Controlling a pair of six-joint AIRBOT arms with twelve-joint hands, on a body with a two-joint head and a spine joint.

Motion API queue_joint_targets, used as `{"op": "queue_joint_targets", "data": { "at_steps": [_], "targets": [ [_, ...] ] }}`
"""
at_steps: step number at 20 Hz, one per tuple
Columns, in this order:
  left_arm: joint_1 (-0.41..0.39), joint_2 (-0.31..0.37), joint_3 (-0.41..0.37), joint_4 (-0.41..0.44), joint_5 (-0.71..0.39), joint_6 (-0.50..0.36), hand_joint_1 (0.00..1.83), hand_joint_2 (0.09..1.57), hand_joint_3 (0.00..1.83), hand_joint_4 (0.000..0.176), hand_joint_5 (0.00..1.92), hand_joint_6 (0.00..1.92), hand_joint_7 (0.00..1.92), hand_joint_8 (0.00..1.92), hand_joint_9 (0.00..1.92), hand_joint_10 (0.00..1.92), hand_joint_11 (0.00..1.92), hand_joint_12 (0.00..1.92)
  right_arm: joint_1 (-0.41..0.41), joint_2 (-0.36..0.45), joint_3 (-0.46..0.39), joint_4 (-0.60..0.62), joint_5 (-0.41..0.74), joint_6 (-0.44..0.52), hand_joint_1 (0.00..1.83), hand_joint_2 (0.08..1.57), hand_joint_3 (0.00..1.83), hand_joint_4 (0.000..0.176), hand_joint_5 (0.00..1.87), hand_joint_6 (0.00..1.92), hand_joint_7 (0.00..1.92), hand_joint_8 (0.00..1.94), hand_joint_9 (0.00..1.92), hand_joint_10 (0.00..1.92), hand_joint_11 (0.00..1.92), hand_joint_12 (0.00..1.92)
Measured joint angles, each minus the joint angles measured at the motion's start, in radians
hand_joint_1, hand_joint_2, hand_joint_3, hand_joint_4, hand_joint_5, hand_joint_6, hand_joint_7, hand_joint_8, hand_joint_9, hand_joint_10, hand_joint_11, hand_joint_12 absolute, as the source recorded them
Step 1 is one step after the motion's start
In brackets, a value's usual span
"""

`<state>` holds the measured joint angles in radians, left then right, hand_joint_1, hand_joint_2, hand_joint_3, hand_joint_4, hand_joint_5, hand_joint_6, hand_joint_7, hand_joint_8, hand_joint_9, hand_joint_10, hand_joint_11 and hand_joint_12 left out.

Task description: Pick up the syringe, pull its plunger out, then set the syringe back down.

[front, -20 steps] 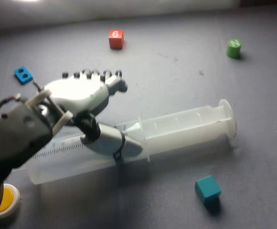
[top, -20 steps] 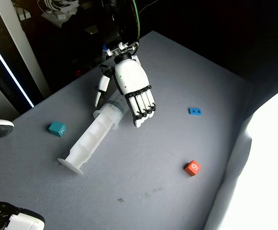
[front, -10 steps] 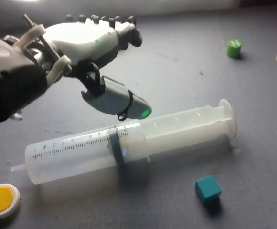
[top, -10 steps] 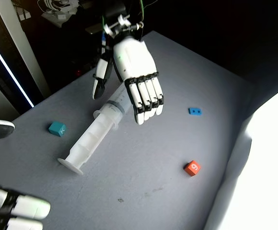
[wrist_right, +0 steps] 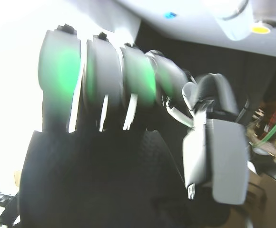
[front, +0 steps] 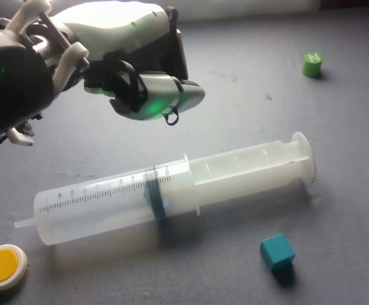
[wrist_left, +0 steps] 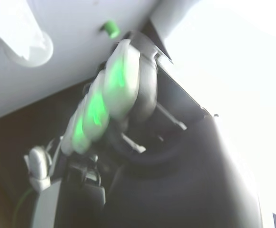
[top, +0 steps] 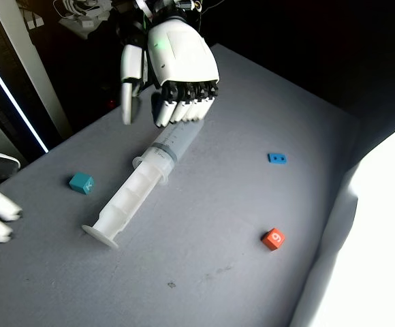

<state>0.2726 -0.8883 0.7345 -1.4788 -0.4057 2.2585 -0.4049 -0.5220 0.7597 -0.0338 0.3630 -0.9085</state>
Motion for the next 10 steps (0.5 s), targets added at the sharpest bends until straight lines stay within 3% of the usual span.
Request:
{"op": "queue_joint_targets", "data": {
  "at_steps": [3,5,7,9,10],
  "targets": [
    [-0.028,0.000,0.001,-0.018,0.008,0.032,0.95,1.44,0.00,0.176,1.39,1.92,1.51,1.92,1.57,1.92,1.55,1.92,-0.024,0.003,0.000,-0.001,-0.005,0.001,1.06,1.40,0.00,0.000,1.52,1.92,1.67,1.94,1.73,1.92,1.79,1.92],
    [-0.059,0.000,0.001,-0.085,0.009,0.116,0.89,1.44,0.00,0.176,1.36,1.92,1.45,1.92,1.49,1.92,1.45,1.92,-0.036,0.006,0.000,-0.001,0.012,0.002,1.03,1.40,0.00,0.000,1.51,1.92,1.66,1.94,1.73,1.92,1.79,1.92],
    [-0.062,0.000,0.001,-0.108,0.009,0.129,1.08,1.41,0.00,0.176,1.39,1.92,1.47,1.92,1.52,1.92,1.46,1.92,-0.042,0.007,0.000,0.000,0.037,0.002,1.01,1.40,0.00,0.000,1.47,1.92,1.64,1.94,1.70,1.92,1.77,1.92],
    [-0.069,0.000,0.001,-0.107,0.009,0.129,1.10,1.37,0.00,0.176,1.36,1.92,1.44,1.92,1.50,1.92,1.47,1.92,-0.042,0.006,0.000,-0.001,0.043,0.002,1.01,1.41,0.00,0.000,1.48,1.92,1.65,1.94,1.70,1.92,1.77,1.92],
    [-0.070,0.000,0.001,-0.106,0.009,0.129,1.01,1.40,0.00,0.172,1.39,1.92,1.45,1.92,1.48,1.92,1.44,1.92,-0.042,0.006,0.000,-0.001,0.044,0.002,0.99,1.41,0.01,0.000,1.47,1.92,1.64,1.94,1.69,1.92,1.76,1.92]
  ]
}}
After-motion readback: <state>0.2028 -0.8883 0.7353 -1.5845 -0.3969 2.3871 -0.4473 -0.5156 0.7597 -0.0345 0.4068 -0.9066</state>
